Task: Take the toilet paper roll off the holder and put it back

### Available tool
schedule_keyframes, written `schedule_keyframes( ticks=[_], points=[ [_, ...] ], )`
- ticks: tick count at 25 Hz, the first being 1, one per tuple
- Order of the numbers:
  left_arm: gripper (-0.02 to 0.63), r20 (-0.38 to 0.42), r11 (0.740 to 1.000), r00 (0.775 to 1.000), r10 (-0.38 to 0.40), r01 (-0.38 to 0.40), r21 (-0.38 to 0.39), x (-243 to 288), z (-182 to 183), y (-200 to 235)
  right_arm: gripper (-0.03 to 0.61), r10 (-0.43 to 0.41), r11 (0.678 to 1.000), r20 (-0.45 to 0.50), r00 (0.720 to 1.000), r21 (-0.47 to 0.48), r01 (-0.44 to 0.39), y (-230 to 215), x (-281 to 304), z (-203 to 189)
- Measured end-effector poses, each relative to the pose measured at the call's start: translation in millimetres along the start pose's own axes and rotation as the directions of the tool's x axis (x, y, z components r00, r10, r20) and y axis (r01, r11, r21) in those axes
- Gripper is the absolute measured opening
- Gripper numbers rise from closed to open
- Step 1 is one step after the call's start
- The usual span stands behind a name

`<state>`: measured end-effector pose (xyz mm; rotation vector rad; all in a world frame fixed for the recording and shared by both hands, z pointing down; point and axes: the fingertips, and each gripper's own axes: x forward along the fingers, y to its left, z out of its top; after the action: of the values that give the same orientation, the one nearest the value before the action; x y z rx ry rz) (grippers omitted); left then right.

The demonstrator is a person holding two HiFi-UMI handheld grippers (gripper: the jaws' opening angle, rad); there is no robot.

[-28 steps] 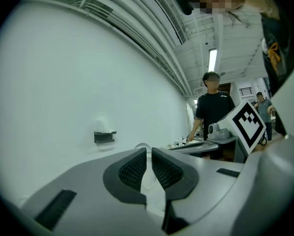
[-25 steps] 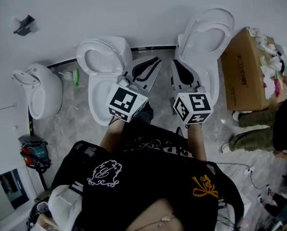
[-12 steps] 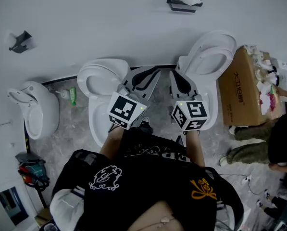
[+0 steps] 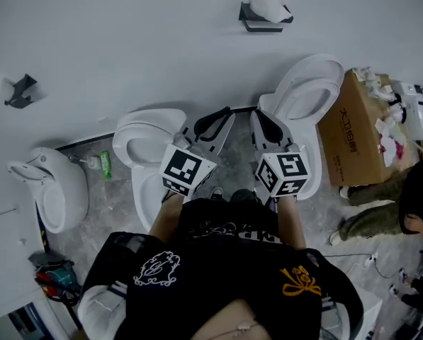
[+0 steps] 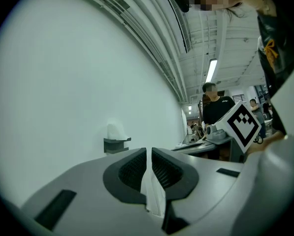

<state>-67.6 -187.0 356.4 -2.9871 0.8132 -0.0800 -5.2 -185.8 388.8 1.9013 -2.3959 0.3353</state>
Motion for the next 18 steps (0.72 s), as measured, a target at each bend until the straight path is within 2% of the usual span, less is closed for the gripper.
schedule_keyframes(
  ticks=[8, 18],
  points=[
    [0.048, -0.018, 1.000, 1.000, 0.003, -0.003, -0.016, 21, -7, 16, 0.020, -0.007, 1.000, -0.001, 1.000, 0.001, 0.007, -28, 26, 11],
    [0.048, -0.026, 0.997, 0.996, 0.083, -0.083, -0.004, 77, -9, 66, 0.026, 0.050, 0.999, 0.031, 0.998, -0.005, -0.050, -79, 94, 40]
  ],
)
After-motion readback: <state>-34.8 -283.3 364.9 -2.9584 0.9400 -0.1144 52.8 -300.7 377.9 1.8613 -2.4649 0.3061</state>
